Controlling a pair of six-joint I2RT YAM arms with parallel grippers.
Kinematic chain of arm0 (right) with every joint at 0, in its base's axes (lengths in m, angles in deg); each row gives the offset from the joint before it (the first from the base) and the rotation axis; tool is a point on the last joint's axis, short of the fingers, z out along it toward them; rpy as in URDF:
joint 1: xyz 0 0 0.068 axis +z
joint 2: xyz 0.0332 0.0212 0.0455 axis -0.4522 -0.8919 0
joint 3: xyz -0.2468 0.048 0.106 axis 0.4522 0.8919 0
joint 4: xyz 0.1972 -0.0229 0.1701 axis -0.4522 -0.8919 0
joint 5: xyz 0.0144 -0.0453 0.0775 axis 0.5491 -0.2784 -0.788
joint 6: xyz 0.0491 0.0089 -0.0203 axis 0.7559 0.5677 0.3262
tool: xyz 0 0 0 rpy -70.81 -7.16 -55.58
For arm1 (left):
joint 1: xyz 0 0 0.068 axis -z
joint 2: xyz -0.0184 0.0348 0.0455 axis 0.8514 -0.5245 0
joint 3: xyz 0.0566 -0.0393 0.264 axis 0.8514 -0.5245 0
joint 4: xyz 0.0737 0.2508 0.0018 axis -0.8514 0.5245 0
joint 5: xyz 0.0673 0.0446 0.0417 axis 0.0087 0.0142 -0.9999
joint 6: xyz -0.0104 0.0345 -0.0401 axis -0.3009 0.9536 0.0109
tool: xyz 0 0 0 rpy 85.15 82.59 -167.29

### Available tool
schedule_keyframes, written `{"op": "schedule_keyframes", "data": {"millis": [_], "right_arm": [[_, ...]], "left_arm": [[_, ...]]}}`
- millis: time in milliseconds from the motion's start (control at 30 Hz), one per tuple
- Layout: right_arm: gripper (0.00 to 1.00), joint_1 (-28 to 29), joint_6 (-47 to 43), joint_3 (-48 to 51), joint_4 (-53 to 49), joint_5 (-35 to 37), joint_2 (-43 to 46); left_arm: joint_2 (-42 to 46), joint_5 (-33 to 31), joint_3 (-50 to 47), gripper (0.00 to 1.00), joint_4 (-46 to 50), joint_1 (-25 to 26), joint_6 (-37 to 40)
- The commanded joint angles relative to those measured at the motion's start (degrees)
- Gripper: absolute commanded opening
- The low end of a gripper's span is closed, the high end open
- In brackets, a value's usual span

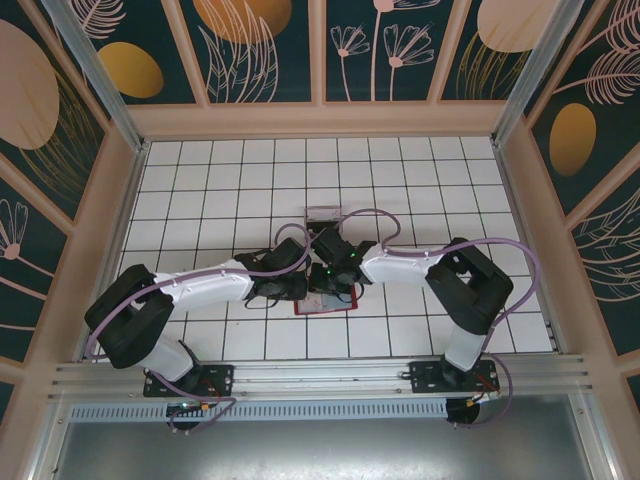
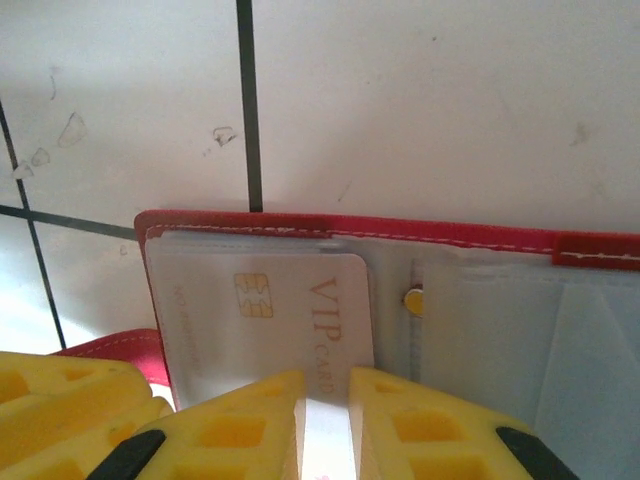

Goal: Take the credit cards out of the card holder

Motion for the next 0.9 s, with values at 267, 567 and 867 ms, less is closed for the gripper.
{"op": "schedule_keyframes", "data": {"millis": [267,567,867], "right_arm": [[0.21,0.49,-0.63,-2.61,-7.68,5.72,-0.05],[0.22,0.09,-0.11,-1.84,-5.61,4.14,3.89],[0.22,-1.68,0.08,1.09,-3.71,2.80,6.27]], "left_arm": [[0.15,-0.39,-0.07,0.23,1.16,0.14,-0.74],[-1.65,-0.17,0.35,0.24,0.33,0.16,-0.57],[-4.22,0.31,0.61,0.24,-0.33,0.14,-0.11]]}}
